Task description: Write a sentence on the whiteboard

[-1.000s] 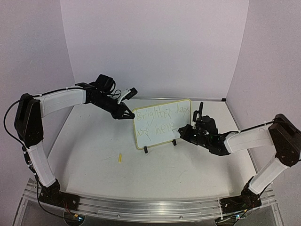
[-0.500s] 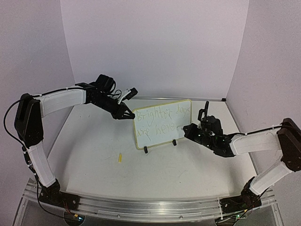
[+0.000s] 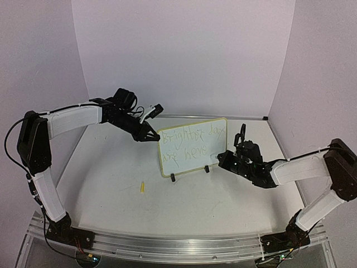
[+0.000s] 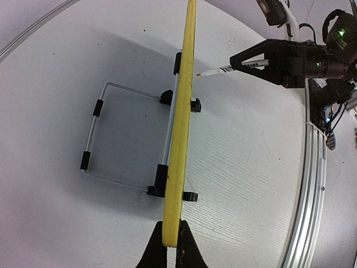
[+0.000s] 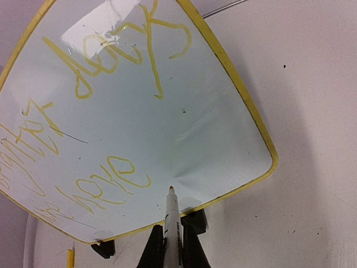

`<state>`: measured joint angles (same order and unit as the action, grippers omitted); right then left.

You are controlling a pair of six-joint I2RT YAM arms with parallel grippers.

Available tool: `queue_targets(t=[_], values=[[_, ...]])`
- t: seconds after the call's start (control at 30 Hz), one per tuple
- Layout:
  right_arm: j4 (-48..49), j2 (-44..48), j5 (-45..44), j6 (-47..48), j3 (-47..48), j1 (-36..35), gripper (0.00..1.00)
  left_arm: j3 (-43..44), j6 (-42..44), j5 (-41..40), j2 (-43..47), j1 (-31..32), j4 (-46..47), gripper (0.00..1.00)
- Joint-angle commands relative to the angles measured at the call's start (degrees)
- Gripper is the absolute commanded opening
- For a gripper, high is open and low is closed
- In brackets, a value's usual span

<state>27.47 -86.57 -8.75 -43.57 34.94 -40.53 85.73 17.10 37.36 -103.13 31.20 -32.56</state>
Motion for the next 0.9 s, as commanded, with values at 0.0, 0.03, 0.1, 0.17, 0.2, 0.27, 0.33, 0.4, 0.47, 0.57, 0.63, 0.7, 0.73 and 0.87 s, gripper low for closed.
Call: queue_targets(t=[0.0, 0.03, 0.1, 0.17, 0.2, 0.27, 0.33, 0.4, 0.47, 0.57, 0.63, 0.7, 0.73, 0.87], values=[[2.78, -2.04, -1.15, 0.28, 2.55, 0.19, 0.0, -0.38, 1.58, -0.62, 3.11, 0.18, 0.91, 0.0], [3.02, -2.17, -1.14, 0.29, 2.7, 0.19, 0.0, -0.39, 1.54, -0.62, 3.11, 0.18, 0.91, 0.0], [3.05, -2.45, -1.18, 0.42, 3.02, 0.19, 0.0, -0.39, 1.56, -0.63, 3.11, 0.18, 0.91, 0.0], [3.14, -2.74, -1.18, 0.42, 3.3, 0.19, 0.0, -0.38, 1.53, -0.55, 3.01, 0.18, 0.9, 0.0], [3.18, -2.94, -1.18, 0.43, 3.42, 0.19, 0.0, -0.34, 1.53, -0.5, 2.97, 0.18, 0.86, 0.0], [3.28, -3.44, -1.23, 0.44, 3.62, 0.19, 0.0, -0.3, 1.53, -0.41, 2.94, 0.18, 0.84, 0.0], [3.33, -3.91, -1.19, 0.45, 3.84, 0.19, 0.0, -0.38, 1.59, -0.5, 2.93, 0.19, 0.93, 0.0], [3.39, -4.32, -1.25, 0.42, 3.93, 0.19, 0.0, -0.39, 1.56, -0.52, 2.94, 0.18, 0.92, 0.0], [3.49, -4.42, -1.37, 0.45, 3.99, 0.19, 0.0, -0.39, 1.57, -0.54, 2.94, 0.18, 0.97, 0.0], [3.57, -4.35, -1.61, 0.4, 3.99, 0.18, 0.0, -0.39, 1.58, -0.47, 2.85, 0.18, 1.0, 0.0], [3.57, -4.2, -1.7, 0.41, 3.92, 0.19, 0.0, -0.31, 1.56, -0.52, 2.85, 0.18, 1.0, 0.0], [3.57, -3.97, -1.71, 0.46, 3.84, 0.19, 0.0, -0.3, 1.57, -0.5, 2.85, 0.18, 1.0, 0.0], [3.56, -3.77, -1.71, 0.43, 3.83, 0.19, 0.0, -0.31, 1.59, -0.47, 2.85, 0.18, 0.99, 0.0], [3.54, -2.35, -1.63, 0.42, 2.93, 0.19, 0.0, -0.32, 1.45, -0.44, 2.79, 0.18, 1.0, 0.0]])
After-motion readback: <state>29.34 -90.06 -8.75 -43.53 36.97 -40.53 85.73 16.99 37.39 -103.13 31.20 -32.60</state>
